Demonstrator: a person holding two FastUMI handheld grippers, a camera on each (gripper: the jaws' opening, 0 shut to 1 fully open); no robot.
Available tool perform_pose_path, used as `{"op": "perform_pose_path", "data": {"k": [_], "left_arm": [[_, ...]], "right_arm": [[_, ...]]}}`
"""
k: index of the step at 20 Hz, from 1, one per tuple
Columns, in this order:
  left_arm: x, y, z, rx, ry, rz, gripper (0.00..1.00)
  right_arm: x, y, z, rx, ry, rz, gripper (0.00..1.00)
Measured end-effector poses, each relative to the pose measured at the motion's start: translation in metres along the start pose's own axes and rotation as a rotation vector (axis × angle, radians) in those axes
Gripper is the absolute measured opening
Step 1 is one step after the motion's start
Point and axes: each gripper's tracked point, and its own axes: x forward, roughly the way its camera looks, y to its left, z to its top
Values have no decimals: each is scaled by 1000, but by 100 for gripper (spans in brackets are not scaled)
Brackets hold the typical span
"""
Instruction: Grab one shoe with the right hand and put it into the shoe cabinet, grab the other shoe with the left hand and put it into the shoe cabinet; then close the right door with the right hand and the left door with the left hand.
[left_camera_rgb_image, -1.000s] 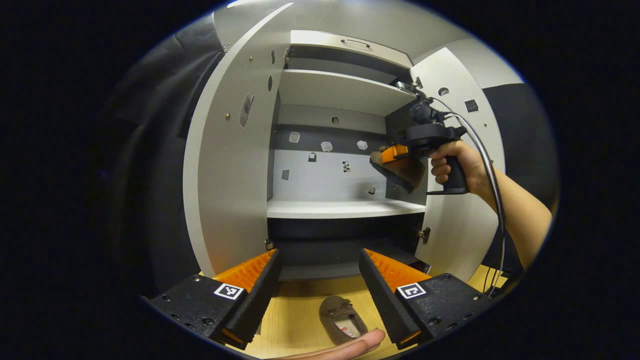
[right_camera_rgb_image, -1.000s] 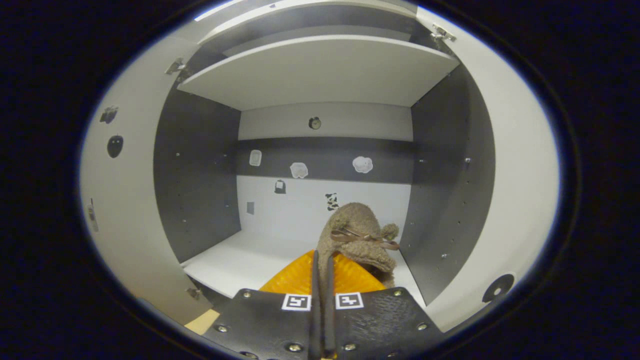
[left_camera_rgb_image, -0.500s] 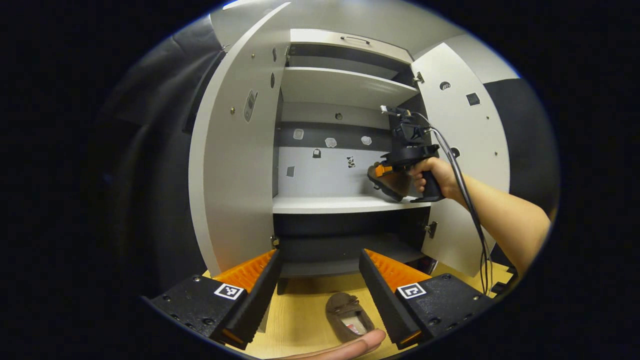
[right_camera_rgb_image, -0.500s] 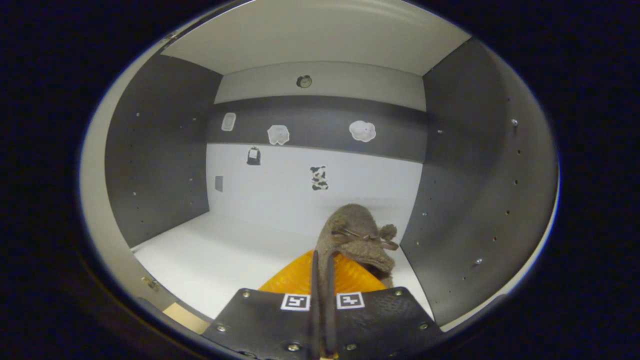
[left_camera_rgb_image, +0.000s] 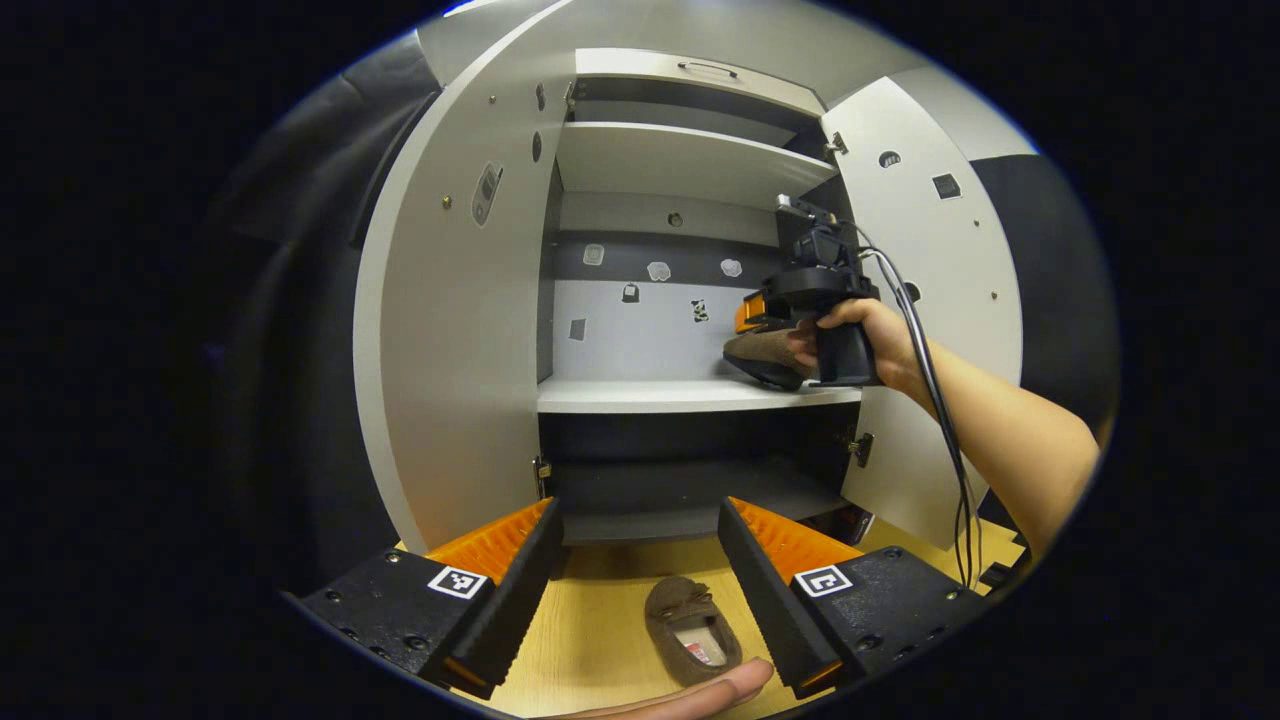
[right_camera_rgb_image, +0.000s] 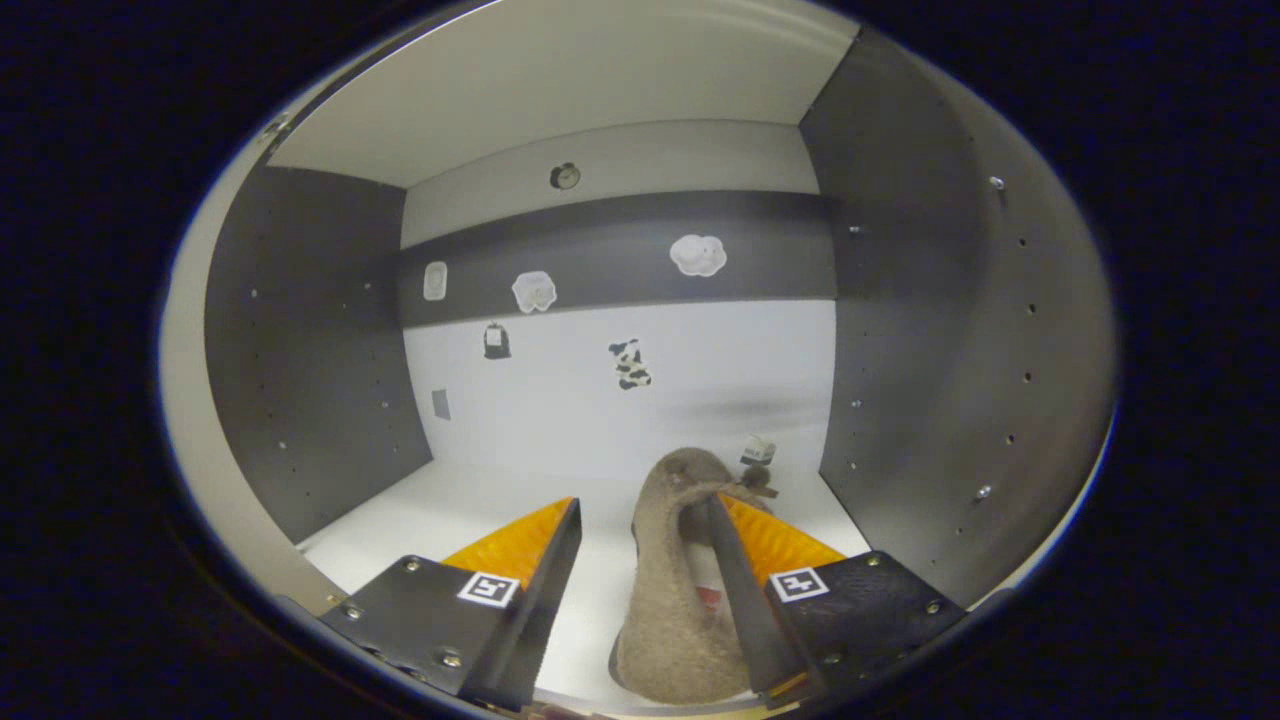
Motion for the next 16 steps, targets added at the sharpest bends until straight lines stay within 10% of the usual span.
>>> {"op": "perform_pose_path", "data": {"k": [3,6,16], "left_arm": [[-1,-3,-4,-7,13,1,96],[-2,-6,-9,-15,27,10,96],[10,-14,-69,-32,152,13,96]], "right_arm": [[-25,0,12,1,-27,17,77],[-57,1,16,-10,-50,34,98],[-208,30,2,-186,-229,41,96]]}}
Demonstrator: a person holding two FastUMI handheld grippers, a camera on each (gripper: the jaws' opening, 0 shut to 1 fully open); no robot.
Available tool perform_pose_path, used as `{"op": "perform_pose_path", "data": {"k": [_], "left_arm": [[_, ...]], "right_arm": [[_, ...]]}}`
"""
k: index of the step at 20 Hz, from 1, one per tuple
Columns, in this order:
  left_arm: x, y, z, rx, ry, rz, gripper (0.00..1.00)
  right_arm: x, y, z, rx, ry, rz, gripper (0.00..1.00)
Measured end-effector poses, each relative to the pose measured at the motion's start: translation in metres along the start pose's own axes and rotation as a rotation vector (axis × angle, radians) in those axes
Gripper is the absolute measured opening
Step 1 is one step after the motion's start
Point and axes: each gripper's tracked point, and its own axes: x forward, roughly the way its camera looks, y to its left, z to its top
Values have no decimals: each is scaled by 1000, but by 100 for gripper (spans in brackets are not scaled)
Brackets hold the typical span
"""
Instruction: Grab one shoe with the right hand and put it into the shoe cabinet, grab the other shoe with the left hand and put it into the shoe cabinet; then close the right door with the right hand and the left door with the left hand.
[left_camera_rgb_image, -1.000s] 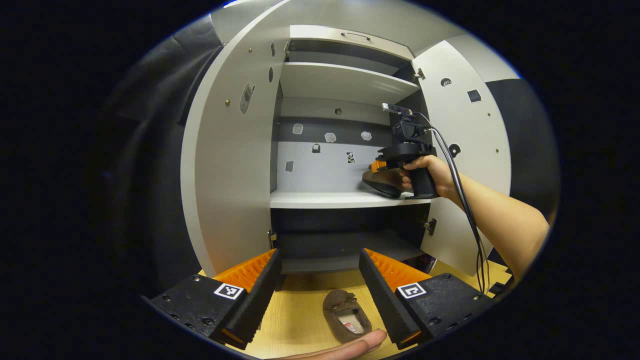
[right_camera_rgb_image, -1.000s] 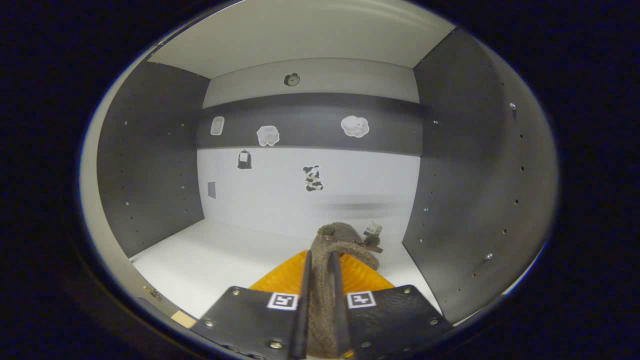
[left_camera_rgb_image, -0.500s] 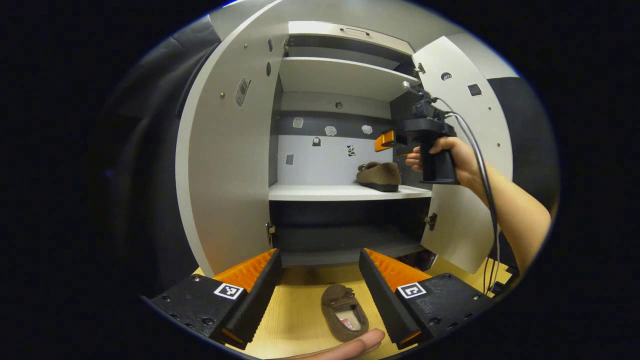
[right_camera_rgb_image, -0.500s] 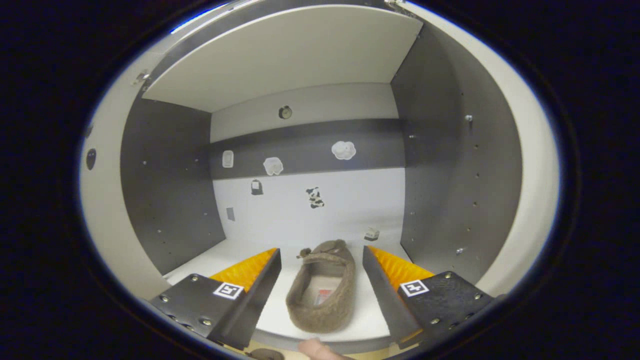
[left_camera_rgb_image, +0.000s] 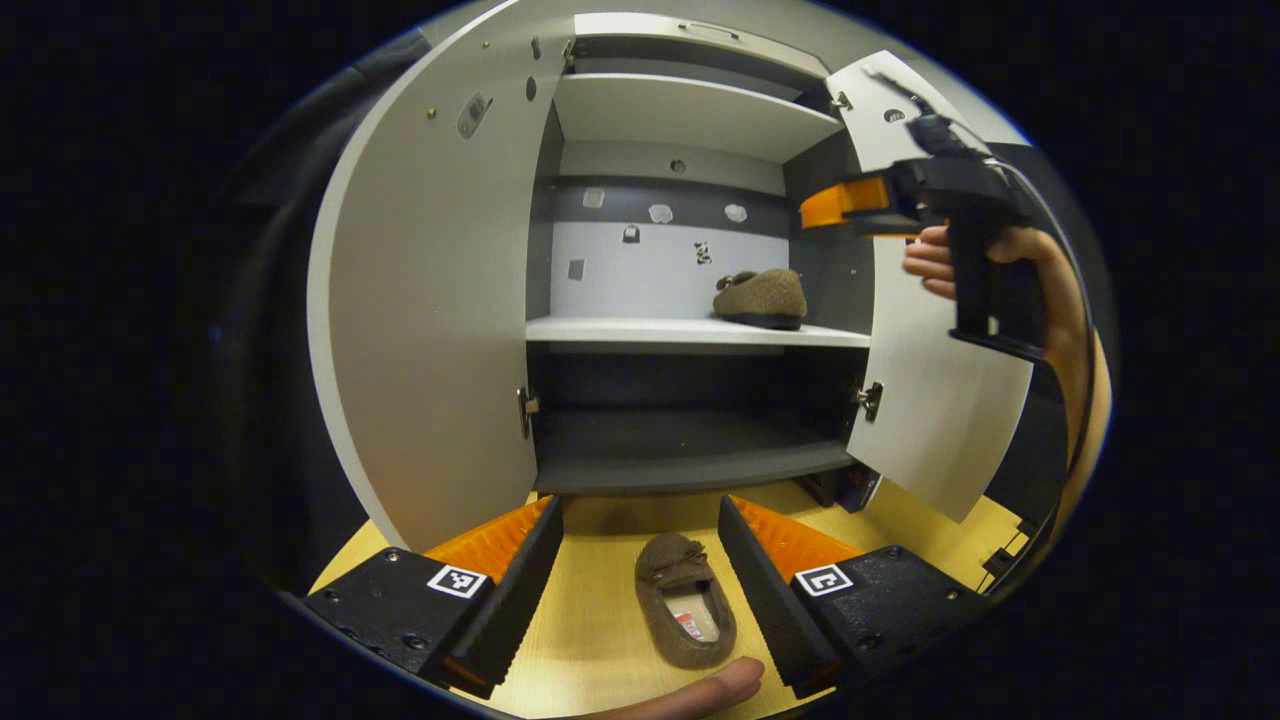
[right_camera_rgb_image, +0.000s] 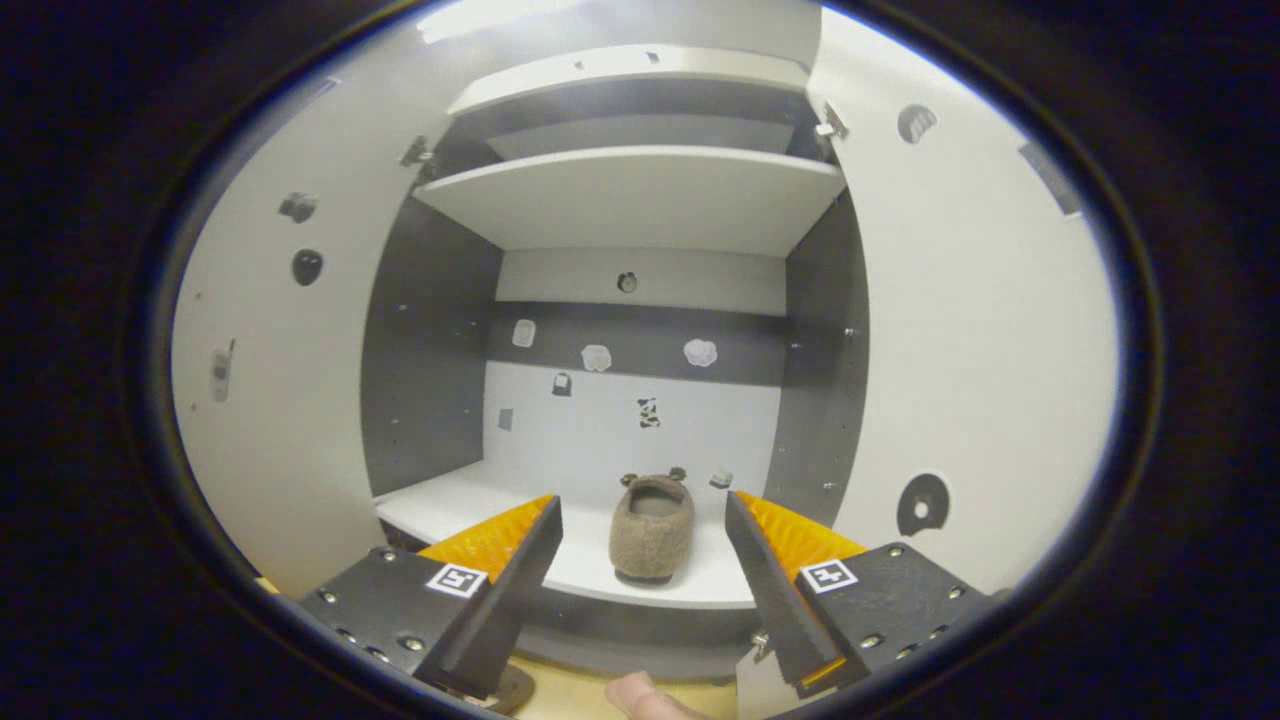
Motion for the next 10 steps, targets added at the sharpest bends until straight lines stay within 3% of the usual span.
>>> {"op": "perform_pose_path", "data": {"k": [4,7,10], "left_arm": [[18,-3,-35,-23,93,2,97],[31,-8,-60,0,150,-2,96],[40,-13,-88,6,217,-11,96]], "right_arm": [[-73,14,2,7,-84,-47,96],[-117,22,-18,78,-41,-48,96],[-137,0,-32,98,-5,-123,97]]}}
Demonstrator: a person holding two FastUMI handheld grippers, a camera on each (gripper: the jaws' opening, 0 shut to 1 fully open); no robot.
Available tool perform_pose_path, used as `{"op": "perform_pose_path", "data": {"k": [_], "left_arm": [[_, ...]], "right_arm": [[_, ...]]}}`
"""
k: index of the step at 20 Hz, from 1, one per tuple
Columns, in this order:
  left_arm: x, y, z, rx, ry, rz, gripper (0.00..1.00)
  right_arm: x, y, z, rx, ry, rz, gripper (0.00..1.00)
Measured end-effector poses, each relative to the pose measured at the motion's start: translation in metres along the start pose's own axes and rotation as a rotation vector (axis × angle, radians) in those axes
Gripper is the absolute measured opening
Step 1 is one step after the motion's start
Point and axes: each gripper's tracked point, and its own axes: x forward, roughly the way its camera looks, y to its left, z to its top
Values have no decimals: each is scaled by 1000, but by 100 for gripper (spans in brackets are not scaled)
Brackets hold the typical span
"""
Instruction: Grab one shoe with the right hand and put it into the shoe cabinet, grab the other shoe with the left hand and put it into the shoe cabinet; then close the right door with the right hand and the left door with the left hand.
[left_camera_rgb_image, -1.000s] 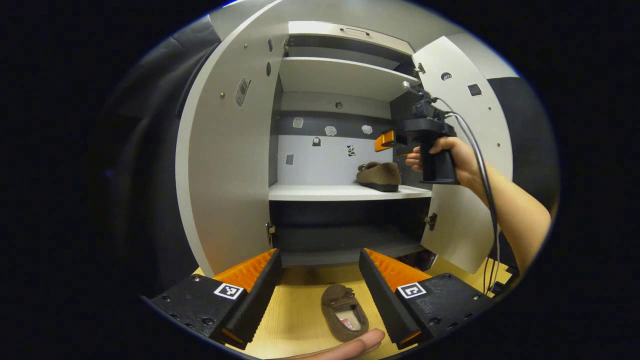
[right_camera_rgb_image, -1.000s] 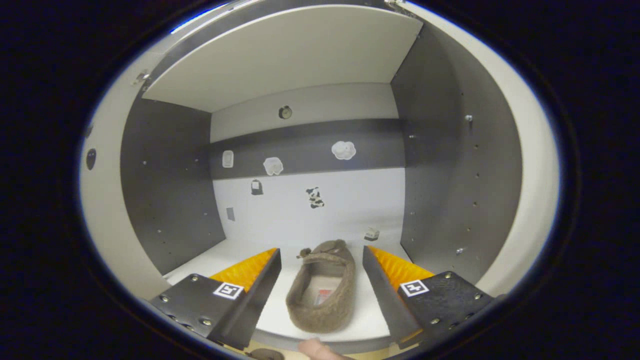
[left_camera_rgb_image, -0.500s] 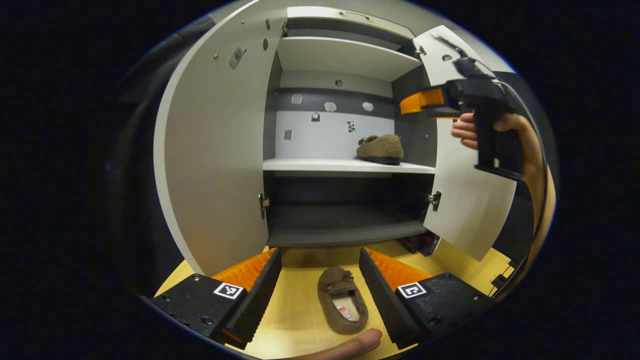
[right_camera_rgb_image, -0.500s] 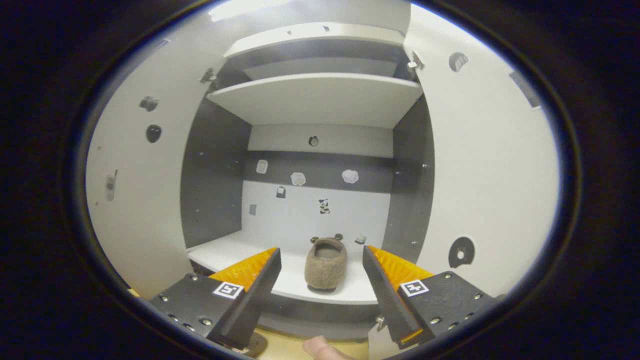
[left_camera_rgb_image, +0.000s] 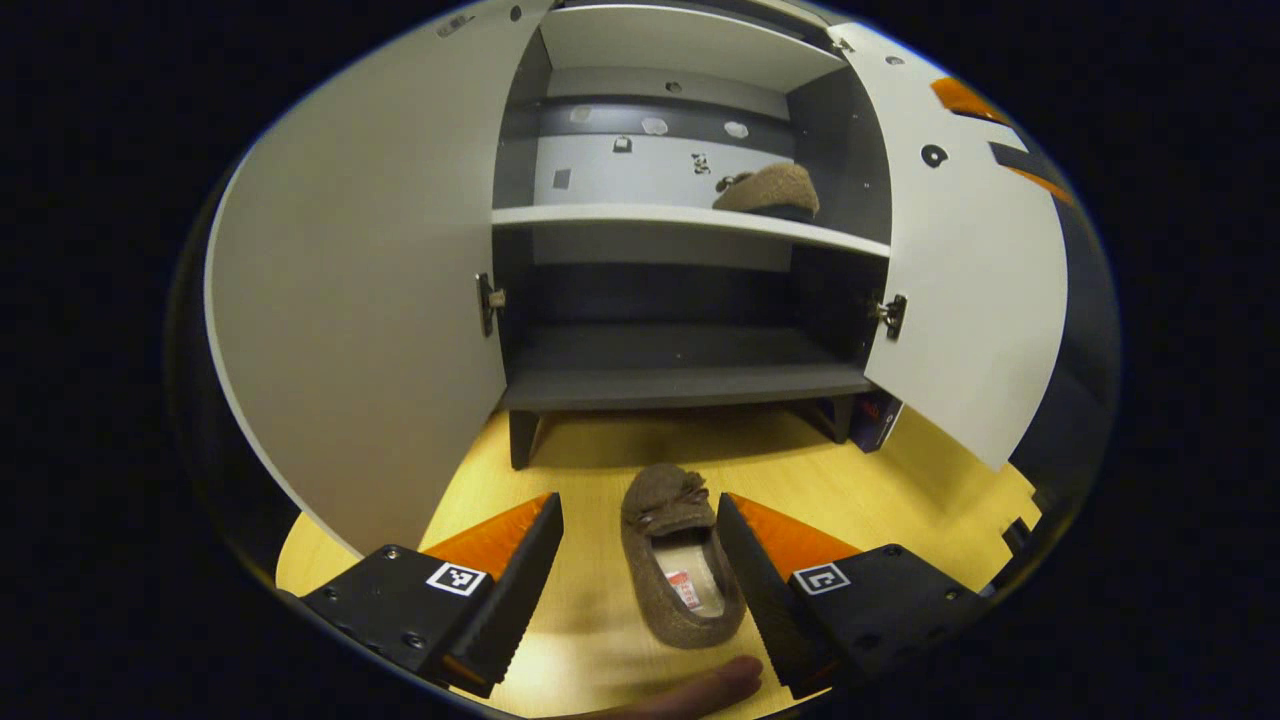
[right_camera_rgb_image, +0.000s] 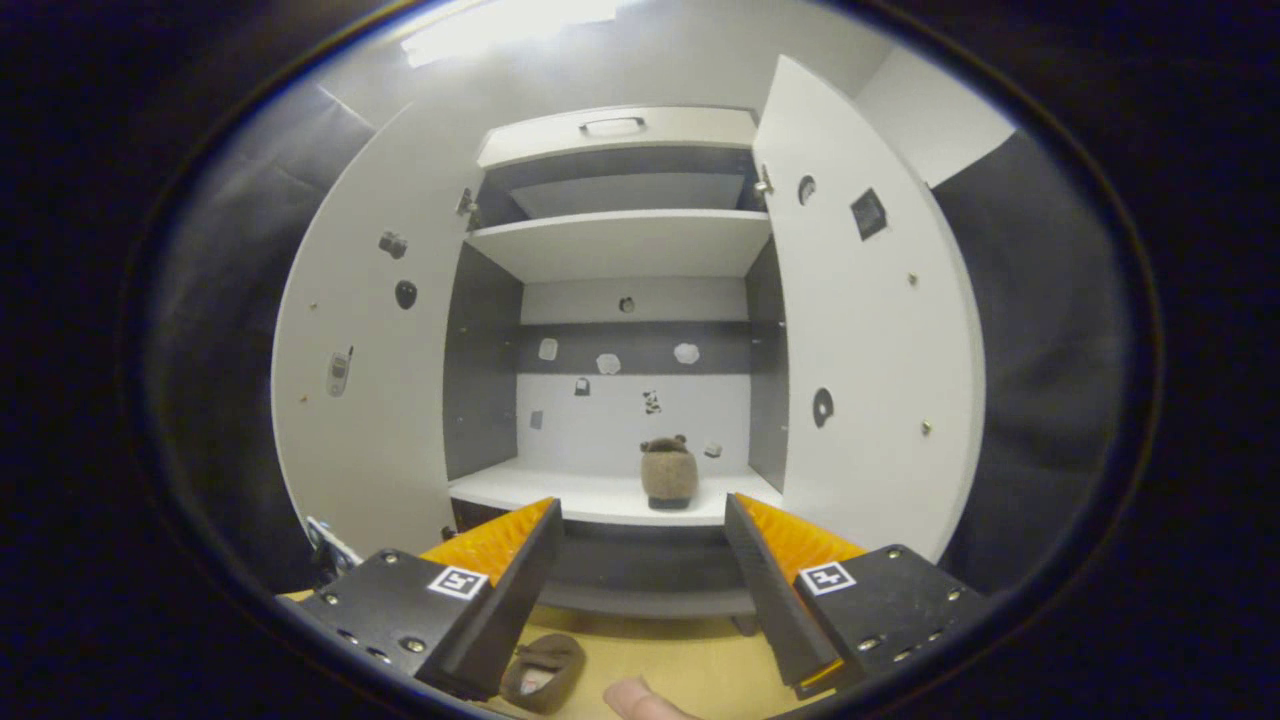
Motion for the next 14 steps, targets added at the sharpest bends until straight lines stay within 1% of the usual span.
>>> {"op": "perform_pose_path", "data": {"k": [2,3,4,6,9,12,14], "left_arm": [[8,-4,-15,3,43,-11,96],[12,-5,-23,8,65,-11,96],[16,-6,-30,10,86,-11,96],[24,-7,-42,7,122,-16,96],[39,-11,-60,-4,158,-31,96],[53,-4,-76,1,196,-6,96],[62,1,-77,-11,187,8,95]], "right_arm": [[-6,-13,0,-22,-23,-43,98],[-9,-14,-1,-31,-22,-43,97],[-10,-13,-7,-27,-15,-33,96],[-11,-11,-15,-13,0,-8,97],[-11,-13,-24,-29,10,6,97],[-9,-12,-31,-39,19,22,98],[-7,-16,-32,-36,13,15,98]]}}
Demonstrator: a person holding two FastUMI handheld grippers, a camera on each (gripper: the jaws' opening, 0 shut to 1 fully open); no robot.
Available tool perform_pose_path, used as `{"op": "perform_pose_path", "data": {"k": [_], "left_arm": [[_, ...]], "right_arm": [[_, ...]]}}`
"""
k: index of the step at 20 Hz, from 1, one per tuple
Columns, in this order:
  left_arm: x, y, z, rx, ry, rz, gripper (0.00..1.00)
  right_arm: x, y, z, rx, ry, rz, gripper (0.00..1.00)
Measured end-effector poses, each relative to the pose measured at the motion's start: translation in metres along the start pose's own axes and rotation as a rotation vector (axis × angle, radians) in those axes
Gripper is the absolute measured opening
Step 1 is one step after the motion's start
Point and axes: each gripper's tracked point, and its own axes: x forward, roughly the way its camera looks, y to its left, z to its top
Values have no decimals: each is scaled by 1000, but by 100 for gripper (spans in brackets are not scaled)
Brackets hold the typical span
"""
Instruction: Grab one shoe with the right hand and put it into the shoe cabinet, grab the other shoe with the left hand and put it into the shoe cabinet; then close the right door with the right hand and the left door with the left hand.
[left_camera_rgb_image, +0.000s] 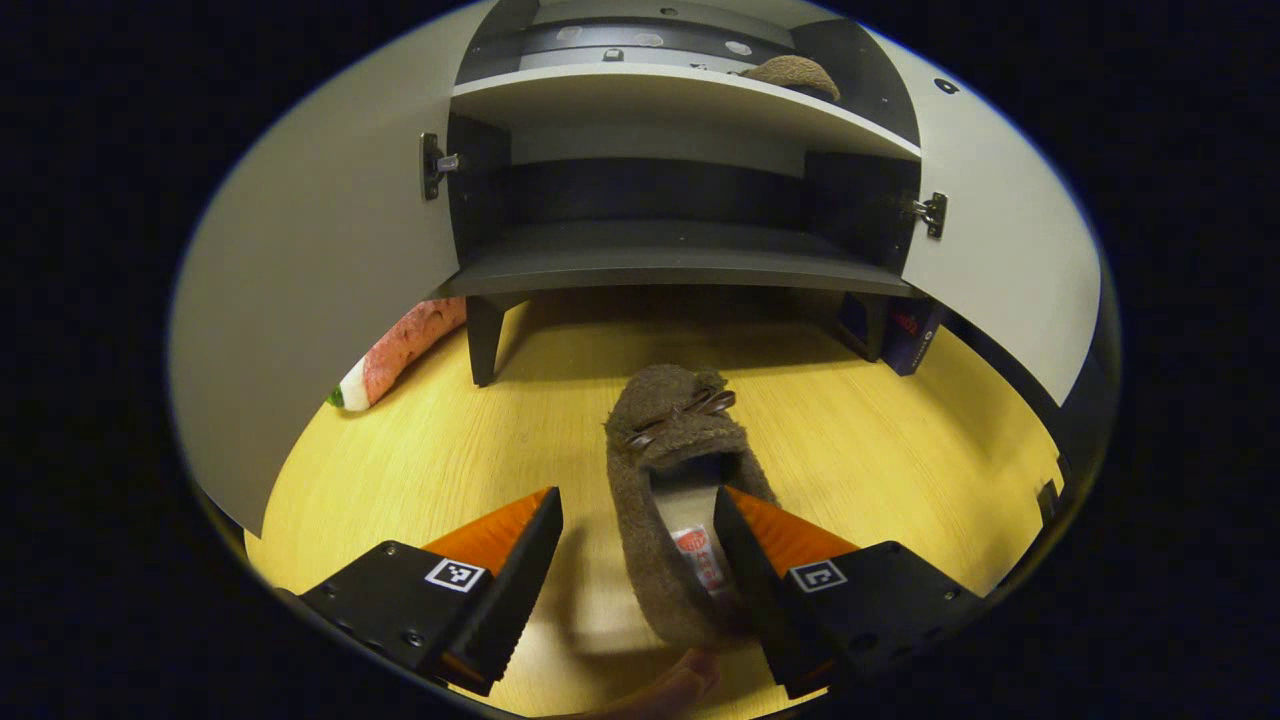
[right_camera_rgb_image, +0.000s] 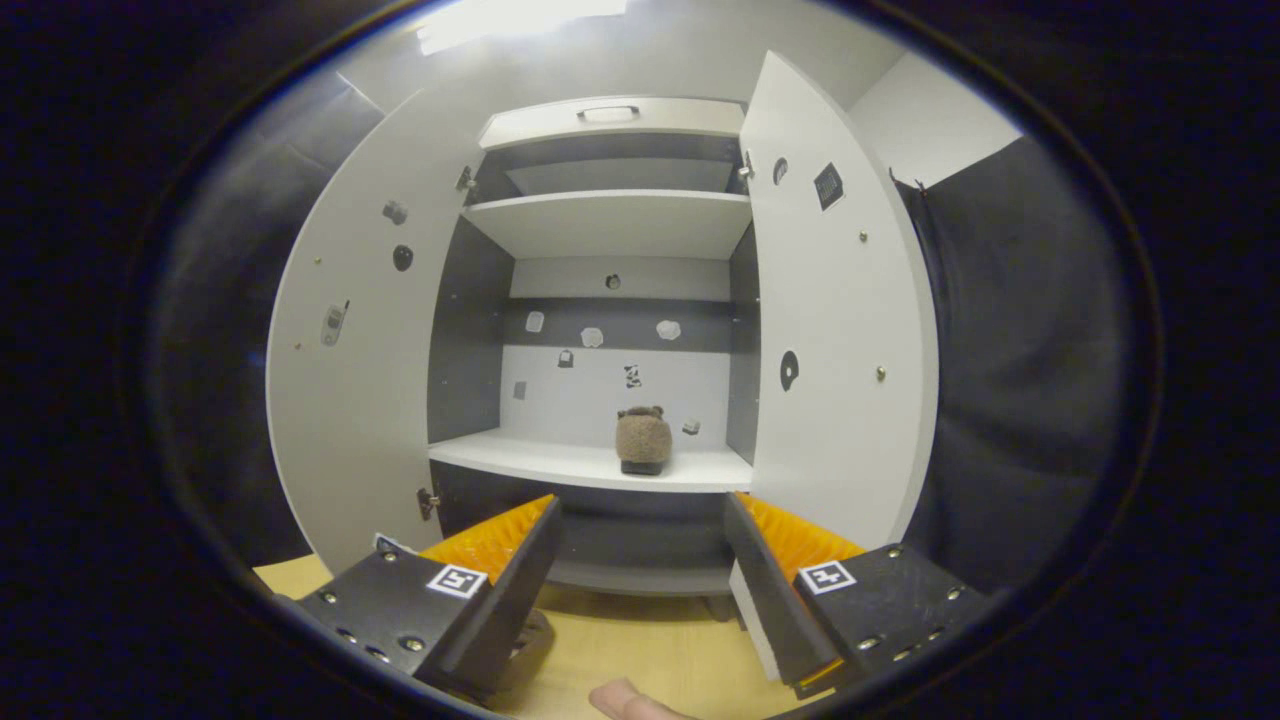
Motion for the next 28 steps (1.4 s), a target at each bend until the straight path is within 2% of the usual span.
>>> {"op": "perform_pose_path", "data": {"k": [3,4,6,7,9,11,12,14,19,24,28], "left_arm": [[15,17,-6,17,18,61,93],[20,15,-13,7,61,54,93],[24,10,-15,-47,87,14,89],[27,9,-17,-40,104,-2,87],[26,-6,-16,-29,102,-88,78],[27,-5,-17,6,113,-57,31],[27,-3,-17,24,117,-56,17],[19,-6,-16,26,119,-49,4],[-15,-10,3,39,63,-49,1],[-54,-9,50,42,-68,-15,1],[-83,-17,94,4,-183,-40,1]], "right_arm": [[1,-2,-5,13,5,4,98],[3,-3,-7,14,6,7,98],[3,-2,-8,19,5,10,98],[2,-2,-9,23,6,14,98],[3,-2,-12,27,8,19,96],[3,-1,-13,28,10,25,98],[2,-1,-14,28,12,28,96],[-1,-2,-16,26,16,29,96],[-10,-5,-15,33,11,31,96],[-17,-10,-15,38,2,34,96],[-23,-17,-19,42,1,32,98]]}}
